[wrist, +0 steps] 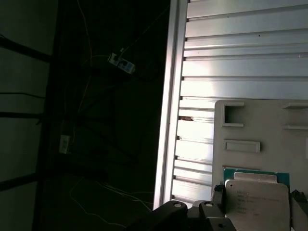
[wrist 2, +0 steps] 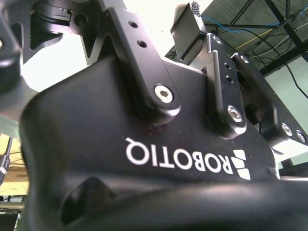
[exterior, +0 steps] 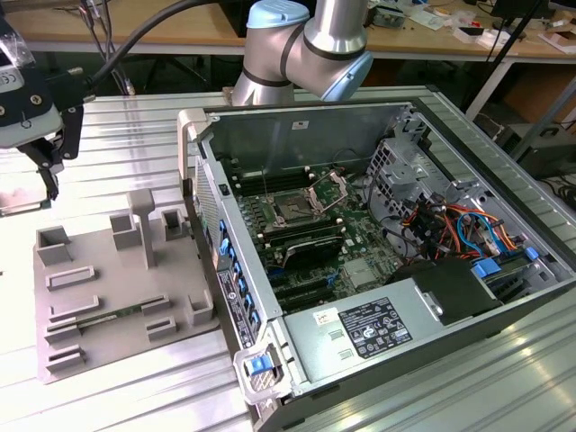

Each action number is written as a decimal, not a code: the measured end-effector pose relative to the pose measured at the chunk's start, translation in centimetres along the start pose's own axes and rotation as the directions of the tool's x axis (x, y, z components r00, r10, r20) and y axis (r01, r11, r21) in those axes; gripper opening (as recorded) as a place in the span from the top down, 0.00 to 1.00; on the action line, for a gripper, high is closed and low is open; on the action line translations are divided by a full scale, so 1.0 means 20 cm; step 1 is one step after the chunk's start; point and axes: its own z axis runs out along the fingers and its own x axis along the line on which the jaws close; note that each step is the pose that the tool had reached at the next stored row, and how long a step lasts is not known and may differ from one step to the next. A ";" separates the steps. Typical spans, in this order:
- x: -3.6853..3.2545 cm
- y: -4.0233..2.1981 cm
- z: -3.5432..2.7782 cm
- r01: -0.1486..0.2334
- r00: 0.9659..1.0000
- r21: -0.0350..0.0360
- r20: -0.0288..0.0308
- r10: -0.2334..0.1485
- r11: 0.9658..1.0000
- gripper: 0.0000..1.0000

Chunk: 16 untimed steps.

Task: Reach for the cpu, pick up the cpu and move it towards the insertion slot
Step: 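Pick up the cpu and move it towards the insertion slot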

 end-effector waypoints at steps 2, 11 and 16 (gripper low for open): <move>0.000 0.000 -0.003 0.000 1.000 0.000 0.000 0.000 1.000 0.45; 0.000 0.001 -0.017 0.000 1.000 0.000 0.000 0.000 1.000 0.45; 0.000 0.001 -0.025 0.000 1.000 0.000 0.000 0.000 1.000 0.45</move>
